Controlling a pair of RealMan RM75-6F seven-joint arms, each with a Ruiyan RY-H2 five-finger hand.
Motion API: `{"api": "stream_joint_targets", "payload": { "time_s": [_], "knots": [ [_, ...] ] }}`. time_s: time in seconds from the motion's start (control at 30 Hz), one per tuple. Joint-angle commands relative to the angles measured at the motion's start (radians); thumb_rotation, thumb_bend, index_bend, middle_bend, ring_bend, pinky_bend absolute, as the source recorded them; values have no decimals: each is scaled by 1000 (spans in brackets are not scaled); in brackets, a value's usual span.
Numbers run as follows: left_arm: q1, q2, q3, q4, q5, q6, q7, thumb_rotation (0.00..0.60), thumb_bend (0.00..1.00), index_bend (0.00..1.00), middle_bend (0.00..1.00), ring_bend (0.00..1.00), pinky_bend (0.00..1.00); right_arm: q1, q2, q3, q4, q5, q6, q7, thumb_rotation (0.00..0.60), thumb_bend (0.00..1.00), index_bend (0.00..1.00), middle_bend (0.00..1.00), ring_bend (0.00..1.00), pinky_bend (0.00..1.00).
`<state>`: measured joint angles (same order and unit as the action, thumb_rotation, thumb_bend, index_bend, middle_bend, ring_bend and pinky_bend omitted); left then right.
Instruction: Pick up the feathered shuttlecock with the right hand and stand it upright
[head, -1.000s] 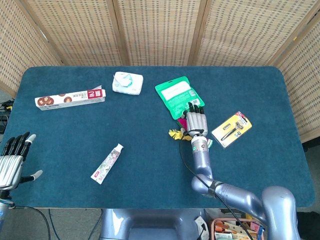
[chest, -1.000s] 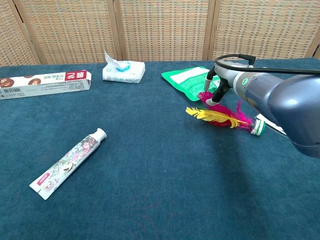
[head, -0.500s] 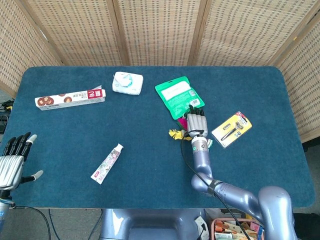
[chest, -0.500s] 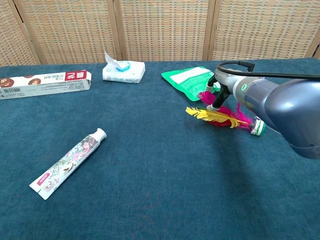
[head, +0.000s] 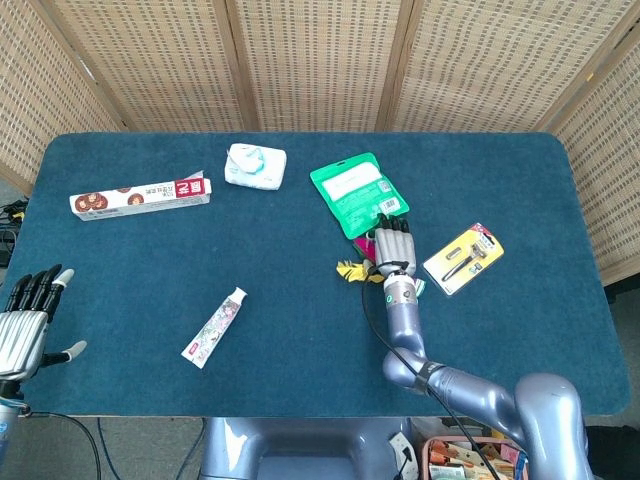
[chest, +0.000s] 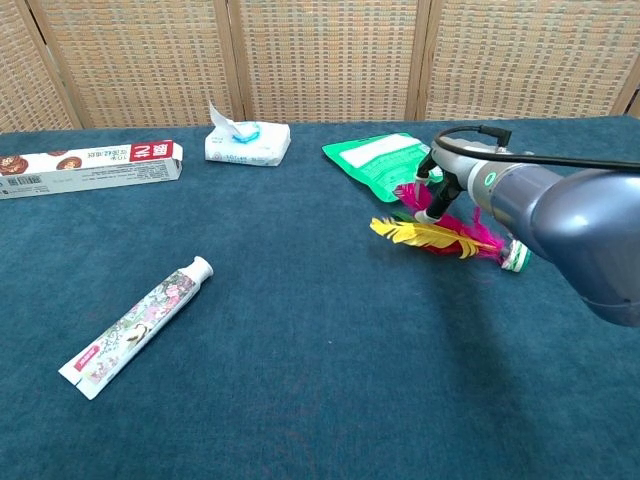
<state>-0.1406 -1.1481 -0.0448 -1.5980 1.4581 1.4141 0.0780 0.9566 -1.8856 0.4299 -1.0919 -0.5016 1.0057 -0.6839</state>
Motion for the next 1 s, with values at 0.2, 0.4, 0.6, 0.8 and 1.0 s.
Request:
{"api": "stream_joint_targets", "payload": {
  "time_s": [0.2, 0.4, 0.6, 0.8, 1.0],
  "knots": [
    [1, 1, 1, -2, 1, 2, -2, 600, 148, 0, 0, 0, 0, -1, -6, -5, 7, -4, 2, -1, 600, 313, 501, 109, 0, 62],
    [0, 1, -1, -1, -2, 0, -4, 600, 150, 0, 0, 0, 0, -2, -12, -8, 17, -14, 2, 7, 600, 313, 534, 139, 0, 77],
    [-1, 0, 1, -1, -1, -3, -2, 600, 150, 0, 0, 0, 0, -4, -11, -5, 13, -23, 9, 13, 600, 313, 561, 170, 0, 83],
    [0, 1, 2, -4, 1, 1, -2, 600, 151, 0, 0, 0, 0, -8, -10, -5, 7, -31, 19, 16, 600, 314, 581, 186, 0, 88],
    [-1, 1, 3, -5, 2, -1, -2, 600, 152, 0, 0, 0, 0, -14, 1, -4, -19, -38, 34, 12, 600, 314, 584, 187, 0, 88]
  ]
}}
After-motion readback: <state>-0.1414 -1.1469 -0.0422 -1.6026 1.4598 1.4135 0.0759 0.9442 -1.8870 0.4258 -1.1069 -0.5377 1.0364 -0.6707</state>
